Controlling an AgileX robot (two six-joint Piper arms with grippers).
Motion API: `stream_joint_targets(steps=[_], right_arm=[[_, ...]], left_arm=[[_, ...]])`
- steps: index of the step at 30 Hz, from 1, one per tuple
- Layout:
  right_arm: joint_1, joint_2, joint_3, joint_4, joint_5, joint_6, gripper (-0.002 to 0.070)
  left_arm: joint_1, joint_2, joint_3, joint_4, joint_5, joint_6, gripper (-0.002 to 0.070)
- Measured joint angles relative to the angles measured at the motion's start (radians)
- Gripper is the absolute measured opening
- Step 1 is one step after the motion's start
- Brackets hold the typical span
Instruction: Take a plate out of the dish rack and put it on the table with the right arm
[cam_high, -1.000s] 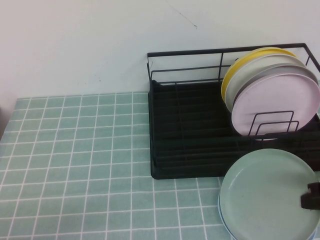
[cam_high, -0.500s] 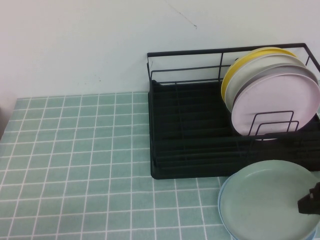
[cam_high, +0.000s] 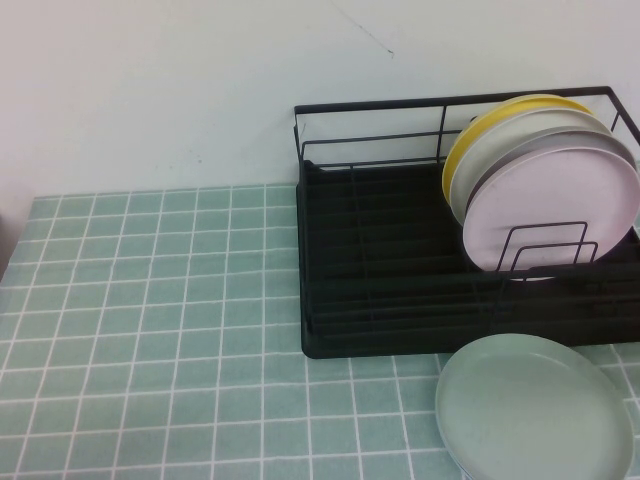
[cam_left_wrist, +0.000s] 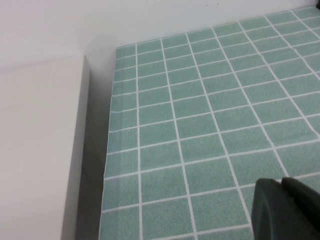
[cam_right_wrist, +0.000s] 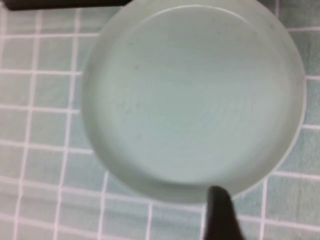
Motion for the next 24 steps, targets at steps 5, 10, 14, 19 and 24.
stream_joint_targets(steps=[5, 10, 14, 19, 24], right_arm=[[0.0, -0.175, -0.003, -0.027, 0.108, -0.01, 0.0242], [0.0, -0.328, -0.003, -0.059, 0.167, -0.02, 0.0035], [0.0, -0.427, -0.003, -0.066, 0.2, -0.021, 0.0008], [0.0, -0.484, -0.003, -0.103, 0.217, -0.021, 0.0], [0.0, -0.496, 0.007, -0.142, 0.191, -0.02, -0.0001]], left_arm=[[0.0, 0.0, 0.0, 0.0, 0.0, 0.0, -0.0003], [0.0, 0.0, 0.0, 0.0, 0.0, 0.0, -0.0003], [0.0, 0.0, 0.0, 0.0, 0.0, 0.0, -0.0003], [0.0, 0.0, 0.0, 0.0, 0.0, 0.0, -0.0003], [0.0, 0.0, 0.0, 0.0, 0.0, 0.0, -0.0003]])
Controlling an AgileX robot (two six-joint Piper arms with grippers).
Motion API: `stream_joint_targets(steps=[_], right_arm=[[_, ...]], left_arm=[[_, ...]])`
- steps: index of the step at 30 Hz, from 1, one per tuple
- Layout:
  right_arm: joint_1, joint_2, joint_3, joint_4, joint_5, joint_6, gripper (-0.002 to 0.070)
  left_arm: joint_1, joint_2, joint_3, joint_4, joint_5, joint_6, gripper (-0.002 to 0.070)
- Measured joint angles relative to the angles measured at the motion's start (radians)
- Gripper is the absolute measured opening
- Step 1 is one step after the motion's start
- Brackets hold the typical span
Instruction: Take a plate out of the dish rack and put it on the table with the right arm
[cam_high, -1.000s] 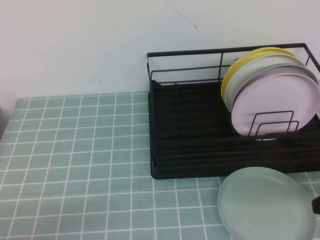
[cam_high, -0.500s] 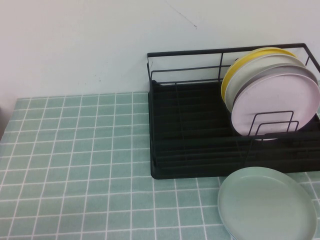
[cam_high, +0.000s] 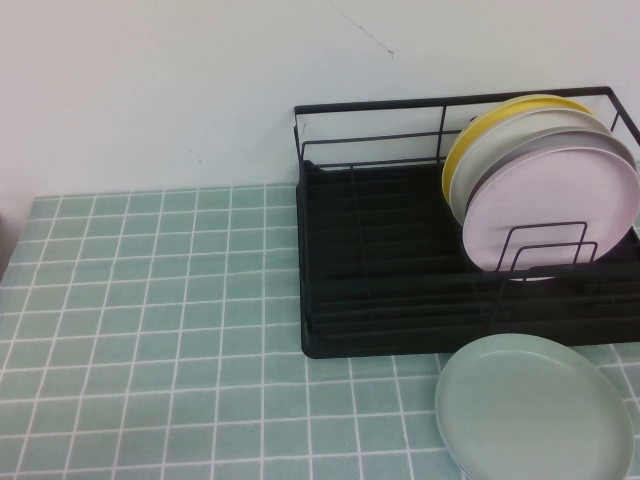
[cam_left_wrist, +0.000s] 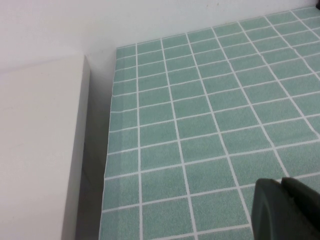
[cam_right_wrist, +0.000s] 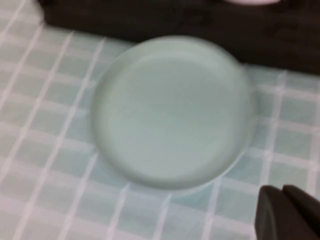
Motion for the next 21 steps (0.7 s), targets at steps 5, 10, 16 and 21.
stream_joint_targets(steps=[5, 10, 16, 21], right_arm=[[0.0, -0.12, 0.15, -0.075, -0.317, 0.021, -0.0001], [0.0, -0.3, 0.389, -0.13, -0.614, 0.032, -0.0001], [0.0, -0.482, 0.596, -0.14, -0.769, 0.133, -0.0001], [0.0, -0.568, 0.608, -0.166, -0.712, 0.145, -0.0001]], left_arm=[[0.0, 0.0, 0.0, 0.0, 0.0, 0.0, -0.0003], [0.0, 0.0, 0.0, 0.0, 0.0, 0.0, -0.0003], [0.0, 0.0, 0.0, 0.0, 0.0, 0.0, -0.0003], [0.0, 0.0, 0.0, 0.0, 0.0, 0.0, -0.0003]])
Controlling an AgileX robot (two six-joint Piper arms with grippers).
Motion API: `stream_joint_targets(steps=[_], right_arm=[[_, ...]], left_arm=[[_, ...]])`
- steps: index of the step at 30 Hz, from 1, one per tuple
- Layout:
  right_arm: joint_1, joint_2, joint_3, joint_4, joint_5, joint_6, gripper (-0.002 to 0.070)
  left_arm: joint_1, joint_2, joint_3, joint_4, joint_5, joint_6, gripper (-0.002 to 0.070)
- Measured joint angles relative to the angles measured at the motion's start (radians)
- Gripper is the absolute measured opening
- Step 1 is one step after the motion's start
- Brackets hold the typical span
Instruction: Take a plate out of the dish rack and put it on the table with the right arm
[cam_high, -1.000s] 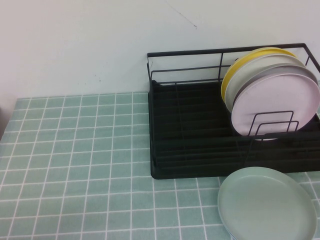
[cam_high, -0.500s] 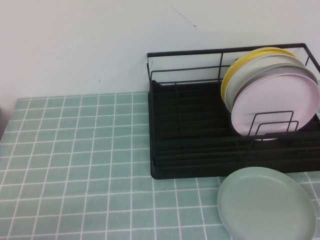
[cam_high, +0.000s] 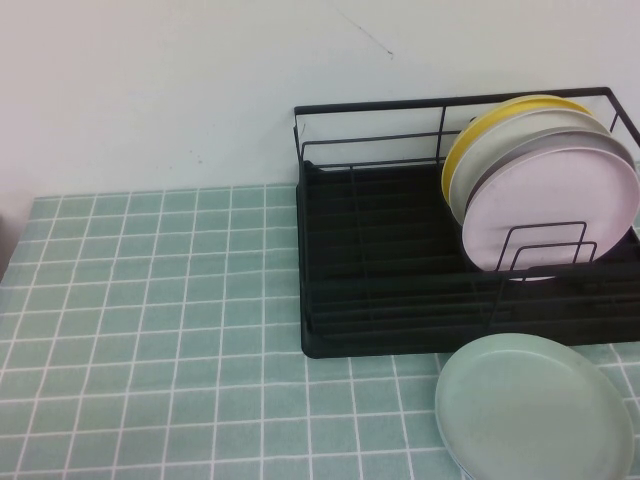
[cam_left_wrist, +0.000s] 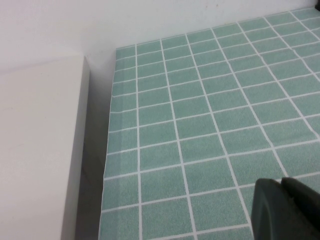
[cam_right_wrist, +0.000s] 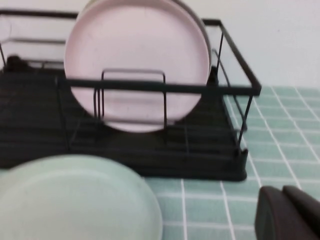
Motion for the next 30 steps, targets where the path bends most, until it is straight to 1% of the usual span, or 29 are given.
stream_joint_targets(steps=[5, 9, 30], right_arm=[[0.0, -0.004, 0.0, -0.042, 0.111, 0.006, -0.0001], [0.0, -0.004, -0.004, -0.064, 0.146, 0.011, -0.0001], [0.0, -0.004, -0.006, -0.071, 0.152, 0.011, -0.0001]], left_arm=[[0.0, 0.0, 0.0, 0.0, 0.0, 0.0, -0.0003], [0.0, 0.0, 0.0, 0.0, 0.0, 0.0, -0.0003], [0.0, 0.0, 0.0, 0.0, 0.0, 0.0, -0.0003]])
